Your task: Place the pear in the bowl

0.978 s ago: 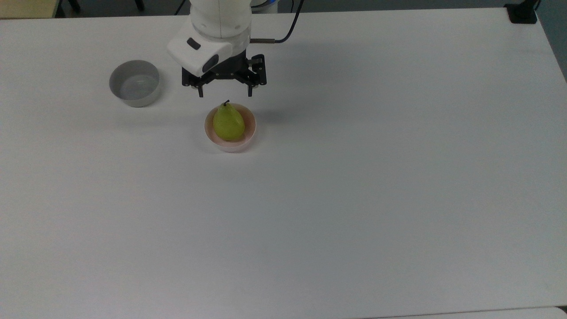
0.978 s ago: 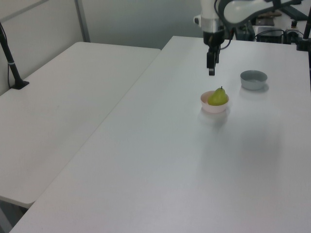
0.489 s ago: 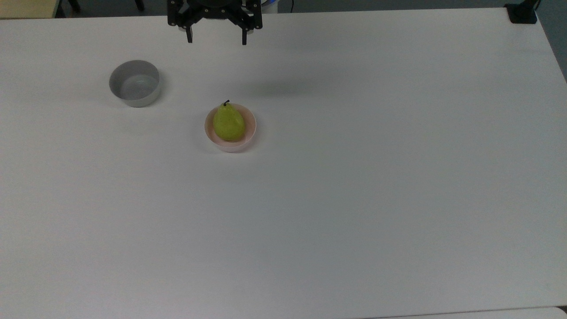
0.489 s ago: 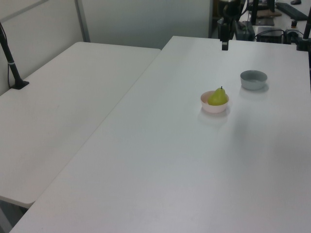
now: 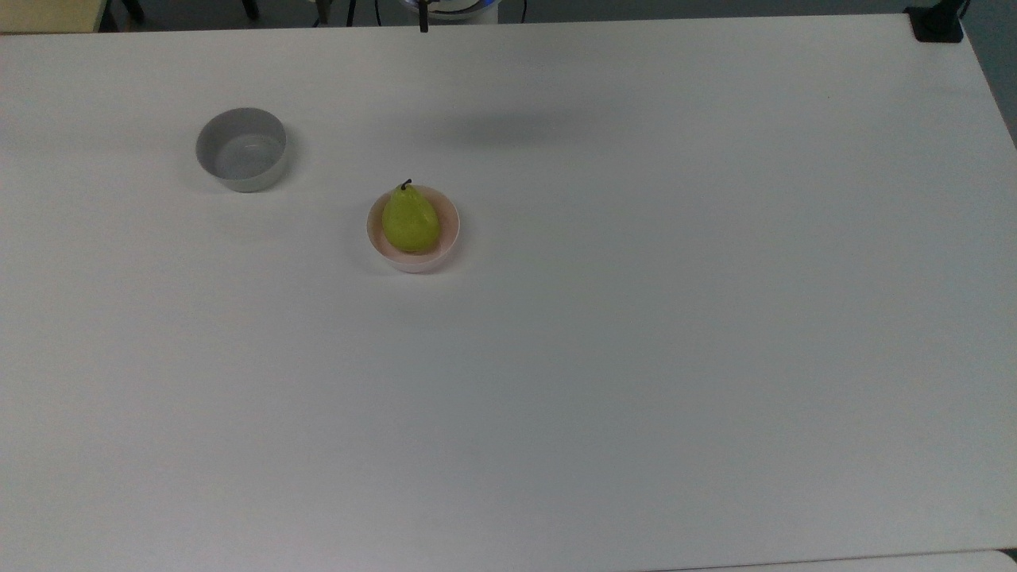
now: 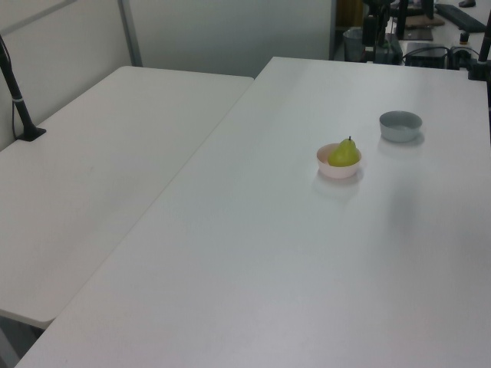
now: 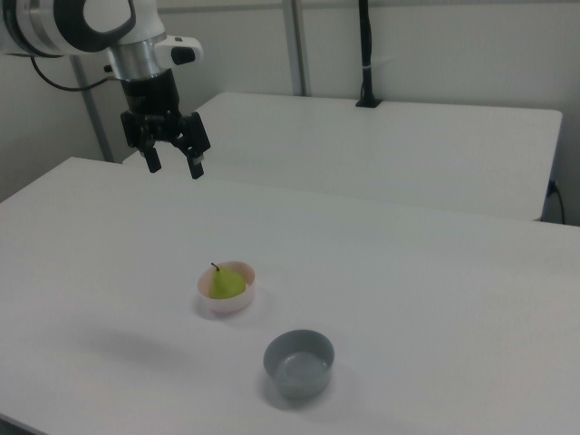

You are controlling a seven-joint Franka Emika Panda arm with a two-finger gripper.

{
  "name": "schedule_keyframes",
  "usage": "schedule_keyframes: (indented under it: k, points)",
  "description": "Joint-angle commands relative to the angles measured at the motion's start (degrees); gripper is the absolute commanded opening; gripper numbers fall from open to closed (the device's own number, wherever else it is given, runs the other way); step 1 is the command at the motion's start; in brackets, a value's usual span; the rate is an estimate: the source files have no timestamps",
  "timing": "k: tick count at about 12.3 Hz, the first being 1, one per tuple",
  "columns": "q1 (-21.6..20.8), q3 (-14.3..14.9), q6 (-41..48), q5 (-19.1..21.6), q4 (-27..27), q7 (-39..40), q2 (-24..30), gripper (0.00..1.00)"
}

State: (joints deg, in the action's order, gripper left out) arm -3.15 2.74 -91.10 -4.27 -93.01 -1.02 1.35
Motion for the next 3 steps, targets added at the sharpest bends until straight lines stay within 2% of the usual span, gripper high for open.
schedule_keyframes:
  k: [1, 3]
  points:
    - [-0.8, 0.4, 2.1, 0.6, -0.6, -1.7, 0.9, 1.0]
    - [-0.8, 0.3, 2.4, 0.8, -0.1, -2.0, 0.9, 1.0]
